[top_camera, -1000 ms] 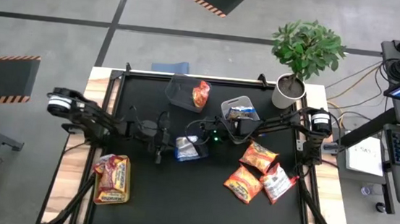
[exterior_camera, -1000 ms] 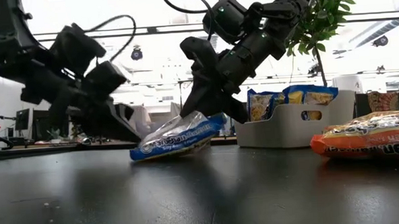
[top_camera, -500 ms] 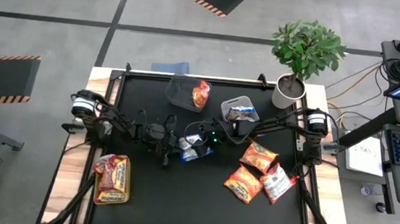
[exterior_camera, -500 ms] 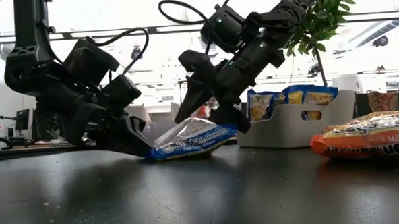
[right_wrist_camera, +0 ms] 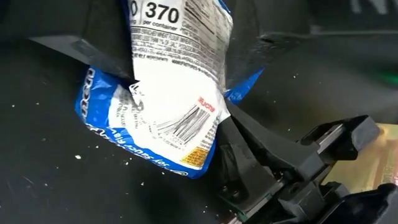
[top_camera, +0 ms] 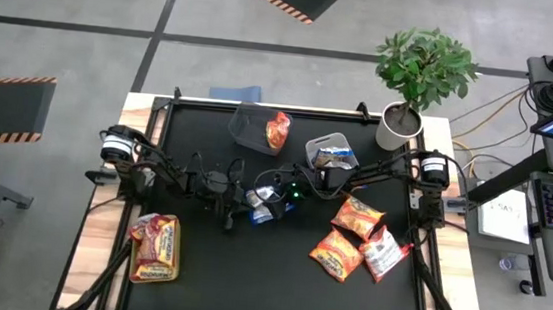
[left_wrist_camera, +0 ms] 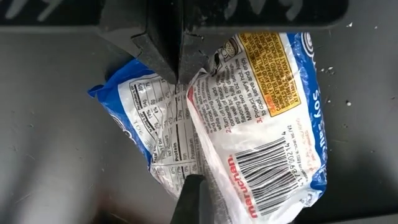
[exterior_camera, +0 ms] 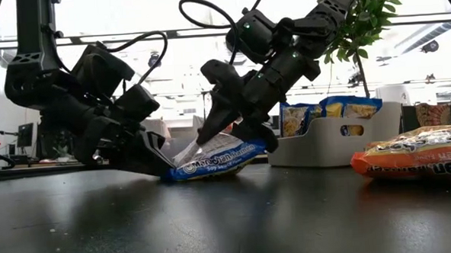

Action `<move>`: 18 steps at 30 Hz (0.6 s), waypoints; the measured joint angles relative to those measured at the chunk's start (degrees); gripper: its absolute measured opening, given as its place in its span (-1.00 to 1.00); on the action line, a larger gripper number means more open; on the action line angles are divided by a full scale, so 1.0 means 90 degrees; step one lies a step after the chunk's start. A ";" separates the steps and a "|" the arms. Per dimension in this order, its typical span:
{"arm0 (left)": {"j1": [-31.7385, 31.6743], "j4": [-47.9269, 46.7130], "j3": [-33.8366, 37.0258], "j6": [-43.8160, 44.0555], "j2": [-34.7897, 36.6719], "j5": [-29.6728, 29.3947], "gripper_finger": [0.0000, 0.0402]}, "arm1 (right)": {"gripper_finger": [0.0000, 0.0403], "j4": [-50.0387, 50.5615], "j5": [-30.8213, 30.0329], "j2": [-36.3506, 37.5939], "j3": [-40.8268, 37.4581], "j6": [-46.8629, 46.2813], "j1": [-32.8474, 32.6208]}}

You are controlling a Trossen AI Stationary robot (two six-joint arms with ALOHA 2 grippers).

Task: Sort Maruchan noodles
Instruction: Put the blue noodle pack into the white bin

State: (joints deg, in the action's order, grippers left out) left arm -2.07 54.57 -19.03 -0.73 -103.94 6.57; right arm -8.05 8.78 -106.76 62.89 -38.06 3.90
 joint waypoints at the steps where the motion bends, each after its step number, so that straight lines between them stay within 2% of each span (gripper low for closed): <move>1: 0.0000 0.0005 0.0002 0.0000 -0.0002 0.0000 -1.00 | -0.03 -0.0009 0.0000 -0.0002 0.0000 0.0041 0.0000; 12: 0.0000 0.0132 0.0010 0.0141 0.0038 -0.0005 -1.00 | -0.80 -0.0066 0.0029 -0.0004 0.0000 0.0335 -0.0002; 15: 0.0000 0.0096 0.0031 0.0144 0.0213 -0.0007 -1.00 | -0.92 -0.0055 0.0032 0.0014 0.0000 0.0404 -0.0002; 18: -0.0005 0.0073 0.0134 0.0136 0.0595 -0.0019 -1.00 | -0.92 -0.0023 0.0044 0.0049 0.0000 0.0458 -0.0002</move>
State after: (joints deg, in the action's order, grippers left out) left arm -2.11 55.22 -17.82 0.49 -98.59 6.39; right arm -8.26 9.18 -106.32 62.89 -33.94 3.88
